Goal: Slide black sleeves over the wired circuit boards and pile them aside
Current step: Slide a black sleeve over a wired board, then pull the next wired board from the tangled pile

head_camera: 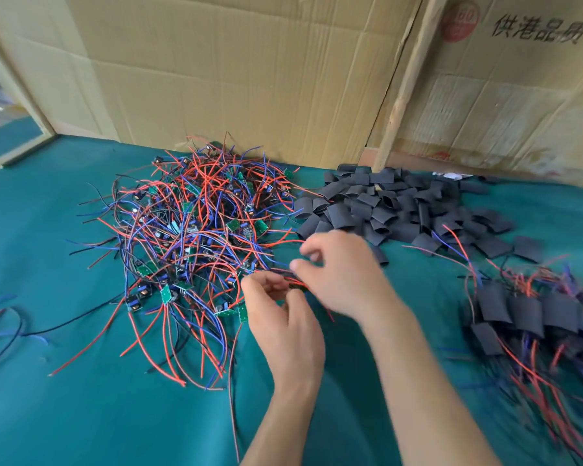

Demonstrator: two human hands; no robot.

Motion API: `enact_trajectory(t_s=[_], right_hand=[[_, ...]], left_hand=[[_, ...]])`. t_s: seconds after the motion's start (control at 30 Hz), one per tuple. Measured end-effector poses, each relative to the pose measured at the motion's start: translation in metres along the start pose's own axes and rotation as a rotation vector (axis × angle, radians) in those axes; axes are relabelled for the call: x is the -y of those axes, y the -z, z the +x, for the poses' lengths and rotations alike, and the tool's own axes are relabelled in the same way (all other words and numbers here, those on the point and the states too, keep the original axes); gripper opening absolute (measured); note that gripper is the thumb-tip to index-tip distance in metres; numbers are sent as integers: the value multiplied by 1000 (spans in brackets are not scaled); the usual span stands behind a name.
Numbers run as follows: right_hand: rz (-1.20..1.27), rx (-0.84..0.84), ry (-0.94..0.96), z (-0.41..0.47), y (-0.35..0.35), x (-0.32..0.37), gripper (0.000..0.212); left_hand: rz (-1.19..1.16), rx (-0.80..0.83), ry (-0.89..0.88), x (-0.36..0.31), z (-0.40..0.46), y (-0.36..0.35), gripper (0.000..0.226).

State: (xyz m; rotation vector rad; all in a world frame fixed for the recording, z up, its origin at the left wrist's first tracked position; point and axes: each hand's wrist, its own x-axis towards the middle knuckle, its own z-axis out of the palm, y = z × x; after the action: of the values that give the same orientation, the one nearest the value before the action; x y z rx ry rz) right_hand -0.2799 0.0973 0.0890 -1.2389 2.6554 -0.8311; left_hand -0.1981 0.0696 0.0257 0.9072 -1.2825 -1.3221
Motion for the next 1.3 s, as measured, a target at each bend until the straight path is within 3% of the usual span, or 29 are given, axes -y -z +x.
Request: enact_trajectory(t_s=[0.1,0.23,0.3,0.37,0.5,0.73,0.97,1.03,1.1,1.2,1.3], right_hand=[[-58,46,17,2,-23,-4,17],[18,-14,-10,3,-12,-17,11],[52,53,-8,2,-11,-17,3],[60,94,-7,0,-14,-15,9],[78,18,6,1,-13,-13,3],[474,-272,43,0,20,-13,9],[950,-375,-19,-1,38,-9,19],[1088,-313,-66,-2,43,-11,22],[1048,-185,-59,-5,49,-17,19],[833,179,46,-12,59,-31,6],[632,536,66,-19,68,-46,6]], left_hand=[[-6,-11,-4,2,1,0,20],[17,18,-2,2,0,-2,28],[2,27,6,1,-1,-2,22],[-9,30,7,1,-1,-1,19],[-8,36,24,1,0,-1,16],[-16,102,42,-1,-2,-2,25],[-83,149,64,-9,-5,-4,22],[-117,145,88,-10,-5,-4,27],[-142,137,91,-11,-4,-4,29],[-214,80,127,-14,-2,-2,31],[-225,23,143,-15,-1,-1,32]])
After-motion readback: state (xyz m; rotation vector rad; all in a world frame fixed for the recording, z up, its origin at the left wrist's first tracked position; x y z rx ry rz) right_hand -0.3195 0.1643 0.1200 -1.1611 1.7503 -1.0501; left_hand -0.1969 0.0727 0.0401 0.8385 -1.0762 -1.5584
